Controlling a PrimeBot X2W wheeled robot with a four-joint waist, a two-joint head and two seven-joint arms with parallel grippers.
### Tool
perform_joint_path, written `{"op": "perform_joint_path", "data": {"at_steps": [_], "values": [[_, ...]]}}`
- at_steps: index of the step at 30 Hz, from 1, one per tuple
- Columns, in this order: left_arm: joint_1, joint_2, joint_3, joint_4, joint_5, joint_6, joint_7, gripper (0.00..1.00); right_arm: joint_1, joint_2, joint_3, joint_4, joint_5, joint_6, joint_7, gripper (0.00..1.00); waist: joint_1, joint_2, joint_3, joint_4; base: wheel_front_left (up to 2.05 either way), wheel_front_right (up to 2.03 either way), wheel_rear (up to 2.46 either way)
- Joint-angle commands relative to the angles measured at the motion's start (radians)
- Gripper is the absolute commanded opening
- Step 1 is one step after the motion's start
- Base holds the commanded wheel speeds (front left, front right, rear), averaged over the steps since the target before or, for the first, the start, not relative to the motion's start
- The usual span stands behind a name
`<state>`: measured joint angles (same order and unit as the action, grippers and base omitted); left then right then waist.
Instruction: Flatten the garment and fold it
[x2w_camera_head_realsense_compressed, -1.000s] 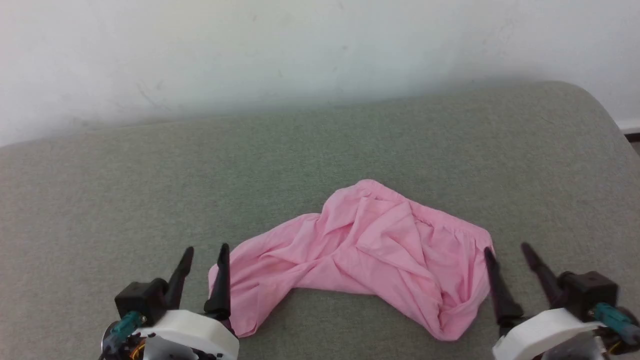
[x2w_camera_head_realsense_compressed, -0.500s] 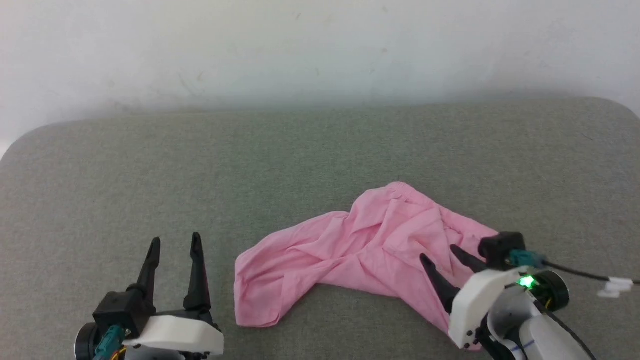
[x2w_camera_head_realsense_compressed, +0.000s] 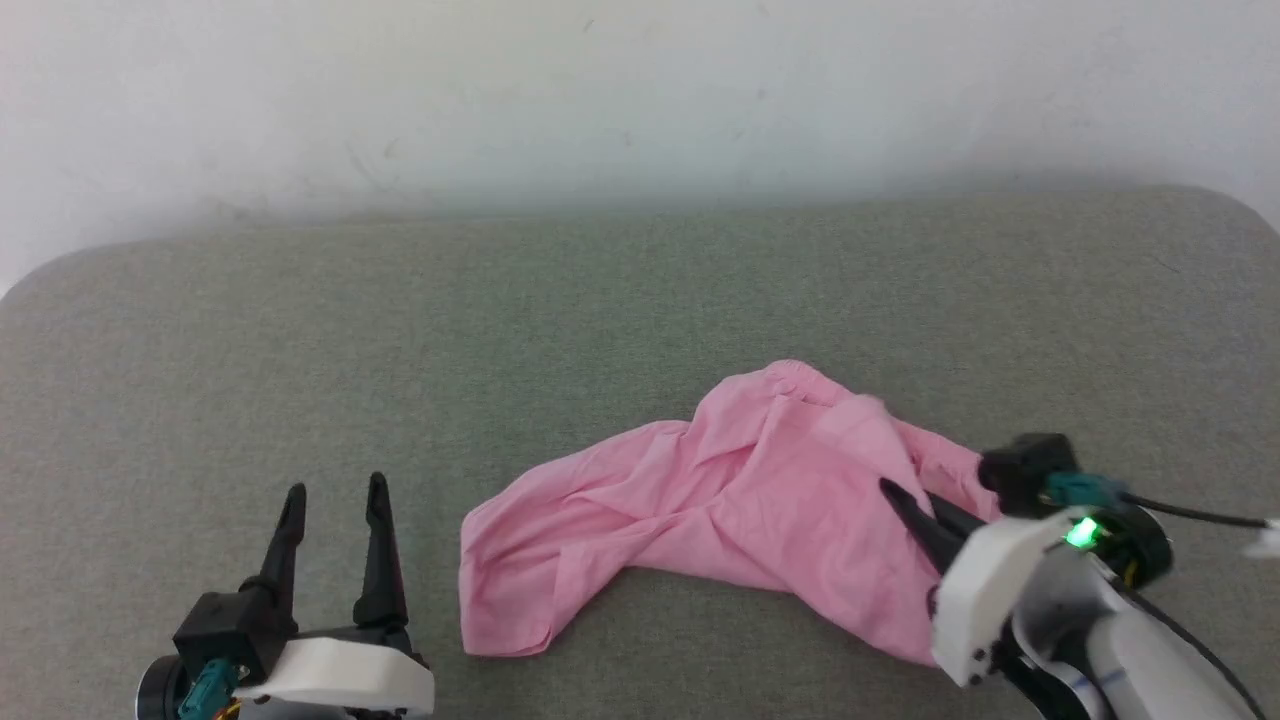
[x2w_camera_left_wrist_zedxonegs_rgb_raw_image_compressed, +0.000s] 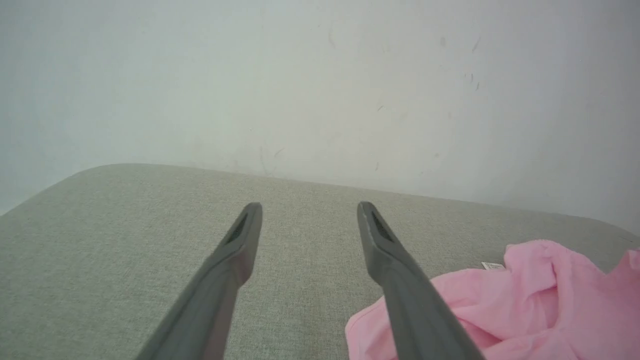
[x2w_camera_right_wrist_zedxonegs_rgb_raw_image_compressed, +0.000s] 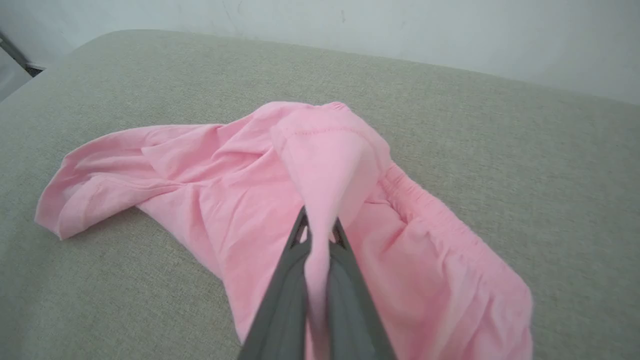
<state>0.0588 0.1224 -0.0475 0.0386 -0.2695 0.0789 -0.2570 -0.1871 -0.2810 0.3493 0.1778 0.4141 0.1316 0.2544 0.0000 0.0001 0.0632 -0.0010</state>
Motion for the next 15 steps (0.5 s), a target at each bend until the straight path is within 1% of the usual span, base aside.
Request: {"op": "perform_joint_path", "data": {"at_steps": [1,3,5,7,9,12,15], "values": [[0.007,-0.006,0.008,-0.001,0.015,-0.008,-0.005,1.0,0.051,-0.005,-0.025,-0.045,-0.004,-0.001,-0.002,0.0,0.0,-0.0001,-0.002,-0.018,0.0,0.0,0.0],[0.007,-0.012,0.016,-0.002,0.024,-0.012,-0.005,1.0,0.132,-0.014,-0.087,-0.136,-0.026,-0.001,0.005,0.0,0.0,-0.0001,-0.003,-0.03,0.0,0.0,0.0],[0.011,-0.018,0.023,-0.002,0.031,-0.016,-0.005,1.0,0.239,-0.003,-0.163,-0.217,-0.042,-0.001,0.036,0.0,0.0,-0.0001,-0.005,-0.041,0.0,0.0,0.0],[0.017,-0.024,0.03,0.001,0.036,-0.021,-0.005,1.0,0.359,0.021,-0.24,-0.287,-0.062,-0.001,0.088,0.0,0.0,-0.0001,-0.006,-0.052,0.0,0.0,0.0],[0.022,-0.027,0.04,0.004,0.041,-0.025,-0.005,1.0,0.467,0.063,-0.313,-0.35,-0.076,-0.001,0.14,0.0,0.0,-0.0001,-0.005,-0.066,0.0,0.0,0.0],[0.027,-0.03,0.054,0.014,0.046,-0.031,-0.005,1.0,0.583,0.115,-0.387,-0.396,-0.089,-0.001,0.205,0.0,0.0,-0.0001,-0.001,-0.086,0.0,0.0,0.0],[0.024,-0.033,0.059,0.029,0.052,-0.039,-0.005,1.0,0.652,0.146,-0.418,-0.385,-0.086,-0.001,0.262,0.0,0.0,-0.0001,0.0,-0.096,0.0,0.0,0.0]]}}
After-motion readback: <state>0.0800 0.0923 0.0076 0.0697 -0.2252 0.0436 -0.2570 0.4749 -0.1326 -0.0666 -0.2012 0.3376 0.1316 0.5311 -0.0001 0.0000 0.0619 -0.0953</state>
